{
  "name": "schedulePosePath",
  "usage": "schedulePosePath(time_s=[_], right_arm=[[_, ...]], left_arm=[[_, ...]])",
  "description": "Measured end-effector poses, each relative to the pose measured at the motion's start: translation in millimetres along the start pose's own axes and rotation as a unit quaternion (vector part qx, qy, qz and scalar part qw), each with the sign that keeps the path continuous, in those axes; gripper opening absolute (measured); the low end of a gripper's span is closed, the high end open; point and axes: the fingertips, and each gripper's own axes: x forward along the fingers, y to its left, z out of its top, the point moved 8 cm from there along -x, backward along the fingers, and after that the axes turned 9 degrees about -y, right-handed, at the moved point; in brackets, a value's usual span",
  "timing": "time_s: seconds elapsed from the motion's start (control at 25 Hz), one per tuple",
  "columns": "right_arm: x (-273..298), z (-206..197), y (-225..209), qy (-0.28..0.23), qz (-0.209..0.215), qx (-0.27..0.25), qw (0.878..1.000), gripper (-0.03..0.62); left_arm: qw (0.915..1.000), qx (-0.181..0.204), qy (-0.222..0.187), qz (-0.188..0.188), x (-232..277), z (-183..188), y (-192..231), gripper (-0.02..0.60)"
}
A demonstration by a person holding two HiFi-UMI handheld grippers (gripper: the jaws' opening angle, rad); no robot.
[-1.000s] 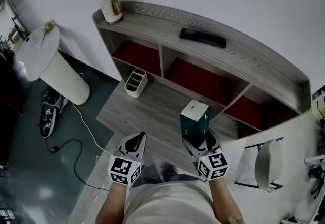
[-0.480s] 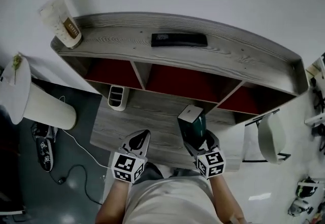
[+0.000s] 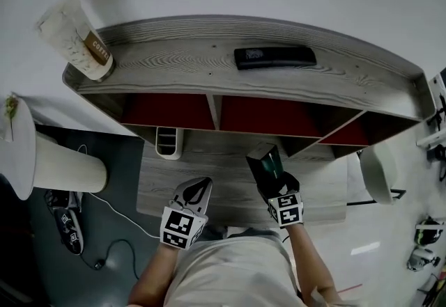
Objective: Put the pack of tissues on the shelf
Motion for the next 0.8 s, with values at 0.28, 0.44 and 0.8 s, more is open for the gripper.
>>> schedulePosePath(time_s=[0.28, 0.44, 0.8], right_arm=[[62, -8, 22, 0.052, -0.010, -0.039, 0.998, 0.419], [93, -14, 24, 0.076, -0.019, -0.063, 0.995, 0.420], [153, -25, 40, 0.147, -0.011, -0.194, 0.970, 0.420]], left_arm=[[0.9995, -0.005, 0.027, -0.012, -22, -22, 39, 0.015], [0.9991, -0.019, 0.038, -0.003, -42, -37, 58, 0.015], [0.9967, -0.053, 0.056, 0.027, -82, -72, 88, 0.015]])
